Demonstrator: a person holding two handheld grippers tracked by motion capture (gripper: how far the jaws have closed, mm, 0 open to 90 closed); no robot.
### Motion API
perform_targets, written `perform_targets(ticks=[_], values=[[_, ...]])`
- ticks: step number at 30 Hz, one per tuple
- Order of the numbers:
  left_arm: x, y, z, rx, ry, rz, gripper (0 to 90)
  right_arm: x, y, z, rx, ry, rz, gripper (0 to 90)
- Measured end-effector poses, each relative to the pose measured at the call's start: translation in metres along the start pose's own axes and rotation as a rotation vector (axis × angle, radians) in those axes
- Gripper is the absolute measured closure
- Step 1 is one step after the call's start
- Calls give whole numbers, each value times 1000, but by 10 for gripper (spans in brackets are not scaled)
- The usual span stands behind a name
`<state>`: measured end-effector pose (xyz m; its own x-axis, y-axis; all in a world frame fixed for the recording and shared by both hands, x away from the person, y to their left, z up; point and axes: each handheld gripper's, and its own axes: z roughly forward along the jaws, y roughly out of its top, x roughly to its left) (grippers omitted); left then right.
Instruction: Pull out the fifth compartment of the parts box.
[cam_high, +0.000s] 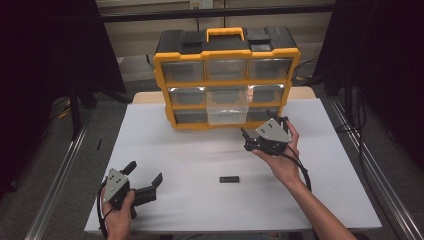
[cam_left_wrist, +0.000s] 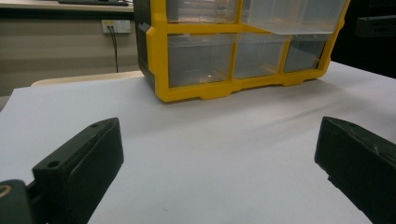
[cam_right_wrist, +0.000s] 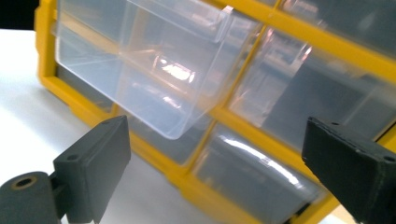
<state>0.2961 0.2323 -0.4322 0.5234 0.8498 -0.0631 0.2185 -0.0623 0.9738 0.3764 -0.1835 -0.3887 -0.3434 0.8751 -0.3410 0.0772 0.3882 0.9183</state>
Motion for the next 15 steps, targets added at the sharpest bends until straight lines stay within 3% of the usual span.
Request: perform_targets(ticks=[8,13,15], values=[[-1,0,0,-12,4,-8,13,-5,-4,-3,10,88,166,77],[0,0,-1,-10,13,-1,13,-9,-12,-6,5,134,235,56],[-1,0,-1,-15,12,-3,13,-10,-15,-8,-4,130,245,54]])
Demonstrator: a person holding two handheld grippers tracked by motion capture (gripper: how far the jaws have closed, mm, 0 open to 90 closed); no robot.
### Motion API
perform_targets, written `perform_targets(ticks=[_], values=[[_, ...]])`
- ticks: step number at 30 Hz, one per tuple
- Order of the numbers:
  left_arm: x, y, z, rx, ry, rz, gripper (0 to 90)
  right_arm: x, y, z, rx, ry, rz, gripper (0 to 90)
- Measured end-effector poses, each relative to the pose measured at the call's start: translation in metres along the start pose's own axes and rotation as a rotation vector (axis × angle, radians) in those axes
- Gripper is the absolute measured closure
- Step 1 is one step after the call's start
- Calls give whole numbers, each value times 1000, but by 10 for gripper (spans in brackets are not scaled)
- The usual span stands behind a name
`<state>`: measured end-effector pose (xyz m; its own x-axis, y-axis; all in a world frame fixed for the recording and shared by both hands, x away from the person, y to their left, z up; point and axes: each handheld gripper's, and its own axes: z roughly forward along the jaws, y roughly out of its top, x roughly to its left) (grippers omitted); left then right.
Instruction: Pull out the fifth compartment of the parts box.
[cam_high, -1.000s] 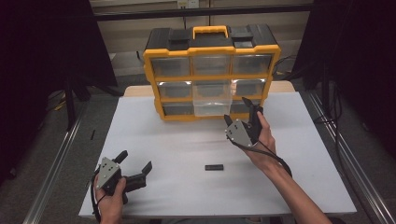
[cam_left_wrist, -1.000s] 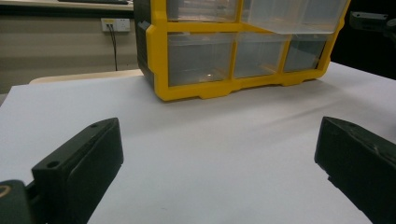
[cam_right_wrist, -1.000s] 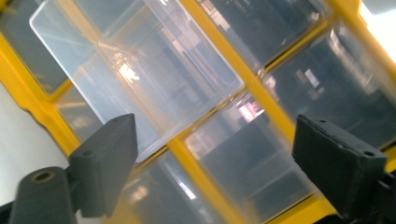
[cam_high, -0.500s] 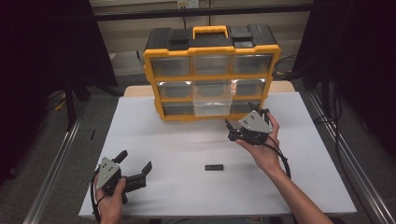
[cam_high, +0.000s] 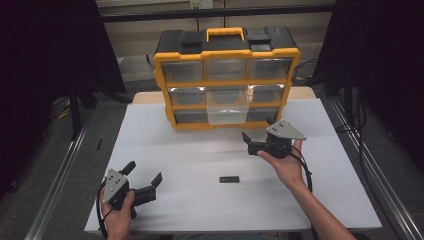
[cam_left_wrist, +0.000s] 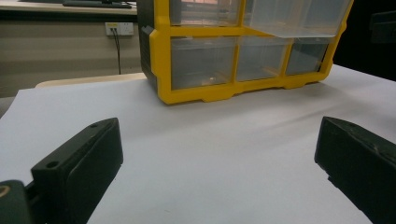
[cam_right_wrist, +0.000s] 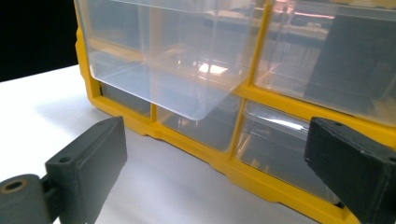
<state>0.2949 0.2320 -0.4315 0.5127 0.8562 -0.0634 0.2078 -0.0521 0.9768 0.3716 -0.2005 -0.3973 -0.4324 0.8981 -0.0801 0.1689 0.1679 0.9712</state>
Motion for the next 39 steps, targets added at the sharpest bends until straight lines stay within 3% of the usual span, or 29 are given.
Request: perform_targets(ticks=[7,18,39], values=[[-1,0,-1,-9,4,-1,13,-4,-6,-8,-7,19,55,29],[0,1,-3,-12,24,-1,4,-1,-17,-27,-18,8,48,29],[-4,2,-5,-16,27,15,4,-20,-46,-73,-9,-83,106,24]])
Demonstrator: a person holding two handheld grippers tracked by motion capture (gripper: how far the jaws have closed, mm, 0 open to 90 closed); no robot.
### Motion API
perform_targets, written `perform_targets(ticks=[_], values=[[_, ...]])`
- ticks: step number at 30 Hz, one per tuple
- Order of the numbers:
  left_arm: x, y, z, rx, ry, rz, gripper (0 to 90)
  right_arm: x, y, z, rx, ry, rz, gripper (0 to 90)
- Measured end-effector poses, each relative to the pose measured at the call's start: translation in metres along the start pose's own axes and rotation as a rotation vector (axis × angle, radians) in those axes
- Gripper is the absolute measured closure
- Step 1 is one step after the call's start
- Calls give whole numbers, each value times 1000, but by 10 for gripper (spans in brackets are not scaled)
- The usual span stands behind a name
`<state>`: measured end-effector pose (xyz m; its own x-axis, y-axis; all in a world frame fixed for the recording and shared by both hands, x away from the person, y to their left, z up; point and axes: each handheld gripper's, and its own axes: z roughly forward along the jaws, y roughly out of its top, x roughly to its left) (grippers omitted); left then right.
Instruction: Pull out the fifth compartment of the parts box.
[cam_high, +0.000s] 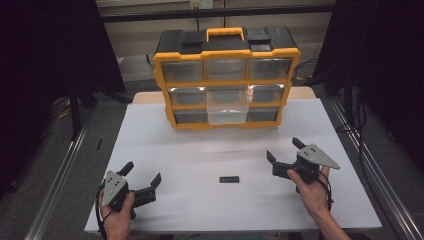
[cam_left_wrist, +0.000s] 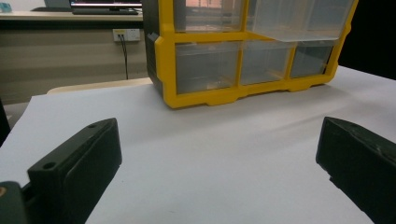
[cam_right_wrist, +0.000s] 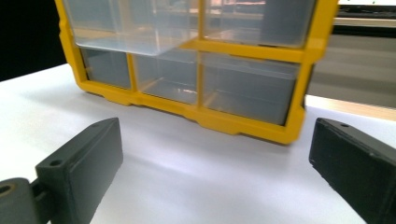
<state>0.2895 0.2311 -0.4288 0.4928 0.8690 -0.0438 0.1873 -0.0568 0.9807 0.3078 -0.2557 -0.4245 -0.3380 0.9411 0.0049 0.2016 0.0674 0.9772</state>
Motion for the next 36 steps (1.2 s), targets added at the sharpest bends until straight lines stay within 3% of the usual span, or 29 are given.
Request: perform_targets(ticks=[8,11,20,36], values=[[-3,0,0,6,-10,10,4,-8,-7,-15,8,-33,15,25],[-4,0,0,6,-16,8,4,-8,-9,-19,20,-19,25,27],[-4,-1,0,18,-18,14,4,-13,-14,-32,17,-45,22,26],[-2,-1,-3,10,-15,-6,5,-21,-22,-55,28,-100,43,25]])
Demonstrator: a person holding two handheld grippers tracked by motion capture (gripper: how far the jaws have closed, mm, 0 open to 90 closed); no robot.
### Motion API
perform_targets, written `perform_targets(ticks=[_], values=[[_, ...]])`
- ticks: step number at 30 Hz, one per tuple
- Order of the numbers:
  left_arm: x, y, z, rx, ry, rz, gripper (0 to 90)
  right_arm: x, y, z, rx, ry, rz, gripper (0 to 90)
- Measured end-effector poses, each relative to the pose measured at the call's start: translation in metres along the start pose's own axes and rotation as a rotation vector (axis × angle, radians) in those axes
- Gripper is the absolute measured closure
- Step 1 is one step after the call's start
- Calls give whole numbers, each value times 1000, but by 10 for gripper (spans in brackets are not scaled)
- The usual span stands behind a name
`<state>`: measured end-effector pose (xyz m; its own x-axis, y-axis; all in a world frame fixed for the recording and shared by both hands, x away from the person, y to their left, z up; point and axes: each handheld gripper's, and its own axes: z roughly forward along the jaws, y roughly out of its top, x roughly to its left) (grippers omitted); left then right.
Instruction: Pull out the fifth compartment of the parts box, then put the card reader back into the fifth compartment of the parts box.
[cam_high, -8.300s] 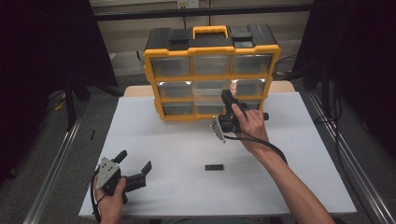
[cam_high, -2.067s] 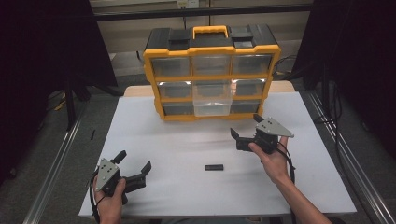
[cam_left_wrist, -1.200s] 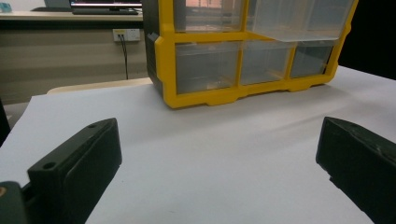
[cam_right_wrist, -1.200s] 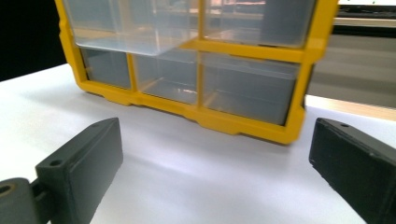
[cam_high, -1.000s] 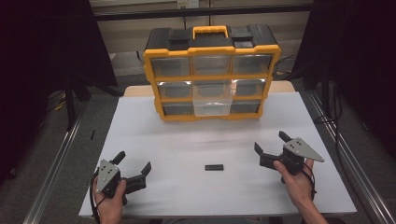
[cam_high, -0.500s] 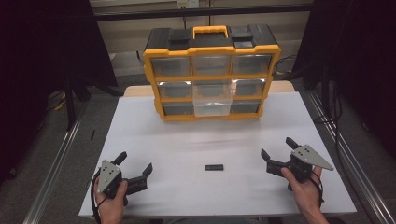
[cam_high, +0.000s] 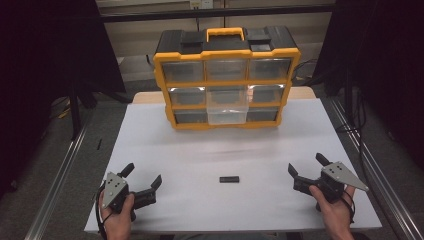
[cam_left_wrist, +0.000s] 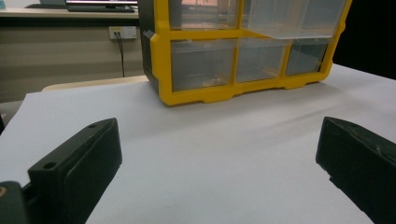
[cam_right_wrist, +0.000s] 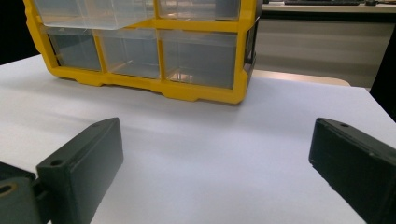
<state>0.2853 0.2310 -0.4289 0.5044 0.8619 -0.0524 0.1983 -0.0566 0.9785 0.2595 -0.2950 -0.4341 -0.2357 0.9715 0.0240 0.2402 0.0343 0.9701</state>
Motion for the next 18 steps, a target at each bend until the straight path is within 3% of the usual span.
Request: perform_targets(ticks=[7,18], values=[[-2,0,0,-1,-4,10,5,-2,-5,-8,11,-5,26,24],[0,-1,3,9,-3,18,5,0,-5,-2,13,1,8,23]])
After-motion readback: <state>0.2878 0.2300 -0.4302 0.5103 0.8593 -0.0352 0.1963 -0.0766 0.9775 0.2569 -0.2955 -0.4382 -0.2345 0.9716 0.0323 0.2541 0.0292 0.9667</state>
